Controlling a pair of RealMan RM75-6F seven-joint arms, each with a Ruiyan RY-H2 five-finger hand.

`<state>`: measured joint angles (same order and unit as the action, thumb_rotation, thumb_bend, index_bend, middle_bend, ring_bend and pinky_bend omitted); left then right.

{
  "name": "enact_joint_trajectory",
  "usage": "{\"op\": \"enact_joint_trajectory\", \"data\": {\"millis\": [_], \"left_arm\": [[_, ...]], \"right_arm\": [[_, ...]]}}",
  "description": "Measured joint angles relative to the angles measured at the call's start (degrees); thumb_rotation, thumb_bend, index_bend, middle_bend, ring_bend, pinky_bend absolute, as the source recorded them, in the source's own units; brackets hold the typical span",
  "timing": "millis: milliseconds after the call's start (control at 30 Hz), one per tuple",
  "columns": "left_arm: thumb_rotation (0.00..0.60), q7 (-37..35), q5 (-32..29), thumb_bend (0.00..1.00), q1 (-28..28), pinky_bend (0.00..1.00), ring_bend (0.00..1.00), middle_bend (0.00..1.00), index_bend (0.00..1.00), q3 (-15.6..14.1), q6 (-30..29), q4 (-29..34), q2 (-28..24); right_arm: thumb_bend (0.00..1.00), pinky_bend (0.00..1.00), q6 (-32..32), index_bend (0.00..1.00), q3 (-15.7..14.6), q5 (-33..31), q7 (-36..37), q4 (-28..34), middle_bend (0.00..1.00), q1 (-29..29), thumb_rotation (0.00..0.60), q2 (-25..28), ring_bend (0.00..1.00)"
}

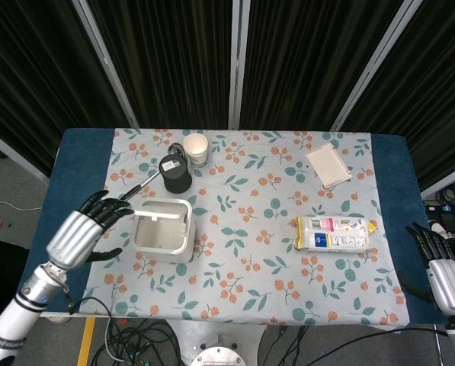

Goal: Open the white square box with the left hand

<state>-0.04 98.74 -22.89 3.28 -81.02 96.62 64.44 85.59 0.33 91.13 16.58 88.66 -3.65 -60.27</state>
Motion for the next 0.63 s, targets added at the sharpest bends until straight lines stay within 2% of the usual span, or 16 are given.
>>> {"op": "enact_joint_trajectory", "data": {"millis": [133,367,633], "left_arm": [[0.6,1.2,-4.96,0.0,4.01,0.06,0.15,0.15,0.19,0.03,-2.17,-1.31,-0.76],[0.6,4.12,-14.23,0.0,11.86,0.03,0.13,0.12,0.16,-1.66,-4.98,-3.8,-0.42],[0.6,6.36,-16.56,0.0,18.63,0.03,0.13,0.12,0.16,-4.32,-9.56,-5.54,2.79]], "right_arm": [[0.29,0.0,0.3,0.0,0.29,-0.01,-0.06,0.03,0.0,-0.04,0.6,0.38,0.0],[0.29,0.0,0.27,0.0,0.37,0.18,-0.55,0.48,0.0,-0.21,0.6,0.6,0.0],[0.29,0.0,1.57,0.0,0.41,0.89,-1.94,1.66,0.0,0.15,0.6,0.8,0.0]]}}
